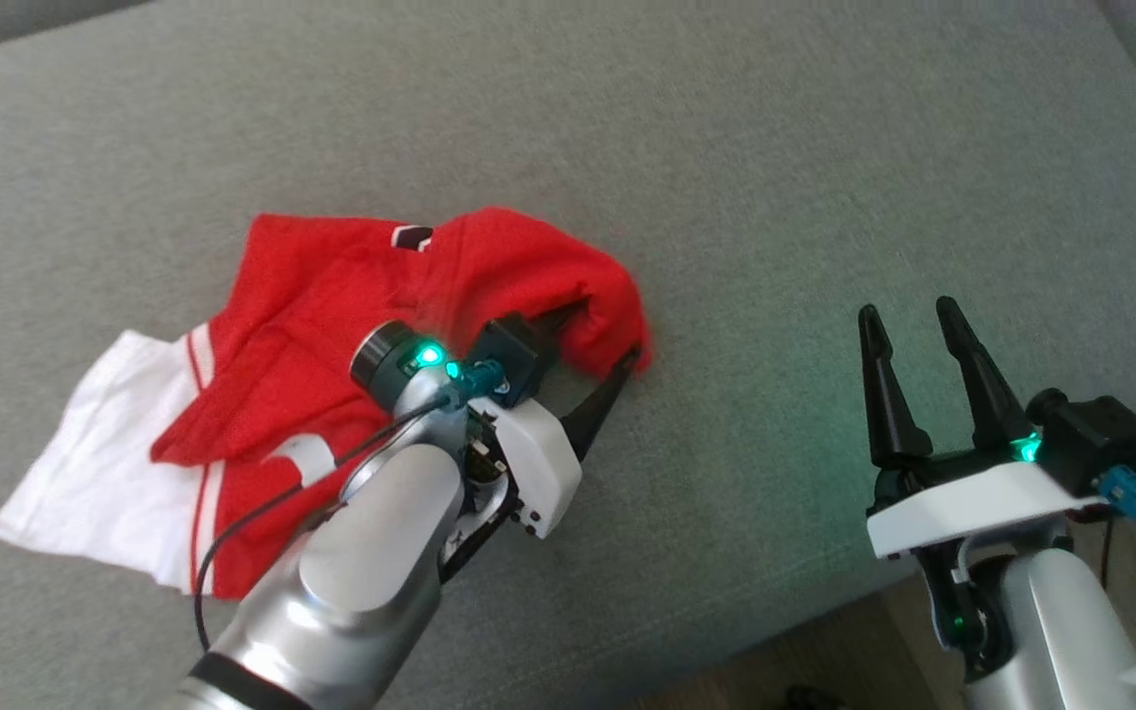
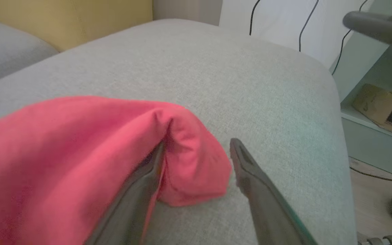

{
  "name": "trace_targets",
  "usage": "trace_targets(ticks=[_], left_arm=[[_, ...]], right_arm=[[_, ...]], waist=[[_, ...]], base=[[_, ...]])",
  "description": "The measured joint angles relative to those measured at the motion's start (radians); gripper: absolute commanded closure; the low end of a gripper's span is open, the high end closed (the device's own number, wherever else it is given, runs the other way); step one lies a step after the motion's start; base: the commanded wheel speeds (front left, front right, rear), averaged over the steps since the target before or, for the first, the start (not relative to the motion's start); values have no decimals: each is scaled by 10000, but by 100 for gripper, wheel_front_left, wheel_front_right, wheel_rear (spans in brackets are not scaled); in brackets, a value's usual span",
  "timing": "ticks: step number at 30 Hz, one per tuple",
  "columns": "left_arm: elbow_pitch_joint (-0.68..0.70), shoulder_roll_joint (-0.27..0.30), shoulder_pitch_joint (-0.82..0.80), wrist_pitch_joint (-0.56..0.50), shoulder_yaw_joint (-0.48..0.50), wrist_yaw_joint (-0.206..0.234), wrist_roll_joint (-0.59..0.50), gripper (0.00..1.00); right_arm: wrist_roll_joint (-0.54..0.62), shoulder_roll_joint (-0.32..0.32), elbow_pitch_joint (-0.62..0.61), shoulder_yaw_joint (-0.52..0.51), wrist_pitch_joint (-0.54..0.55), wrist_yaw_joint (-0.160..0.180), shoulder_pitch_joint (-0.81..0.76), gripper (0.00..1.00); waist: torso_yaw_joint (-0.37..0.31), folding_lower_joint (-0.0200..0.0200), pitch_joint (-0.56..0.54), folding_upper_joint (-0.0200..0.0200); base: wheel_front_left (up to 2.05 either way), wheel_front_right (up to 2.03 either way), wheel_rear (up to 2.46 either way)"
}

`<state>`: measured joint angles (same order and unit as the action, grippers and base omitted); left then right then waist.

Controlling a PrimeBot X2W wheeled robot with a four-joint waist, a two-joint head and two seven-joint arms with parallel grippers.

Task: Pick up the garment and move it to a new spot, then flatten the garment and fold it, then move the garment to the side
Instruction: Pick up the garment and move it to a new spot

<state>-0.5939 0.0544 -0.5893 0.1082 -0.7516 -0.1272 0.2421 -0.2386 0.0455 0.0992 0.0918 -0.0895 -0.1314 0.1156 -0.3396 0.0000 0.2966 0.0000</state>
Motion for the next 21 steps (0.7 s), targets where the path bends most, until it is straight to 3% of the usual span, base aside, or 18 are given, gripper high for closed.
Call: trace_targets(ticks=[10, 21], left_arm=[[991, 36, 918, 570, -35, 612, 458, 0], [2351, 878, 2192, 993, 1555, 2188, 1131, 0]], right_arm=[[288, 2, -56, -395, 194, 0, -148, 0], [731, -2, -389, -631, 694, 0, -686, 0]], waist=[[1079, 0, -886, 0], [2754, 0, -1806, 0]], base=[[0, 0, 0], [0, 0, 0]])
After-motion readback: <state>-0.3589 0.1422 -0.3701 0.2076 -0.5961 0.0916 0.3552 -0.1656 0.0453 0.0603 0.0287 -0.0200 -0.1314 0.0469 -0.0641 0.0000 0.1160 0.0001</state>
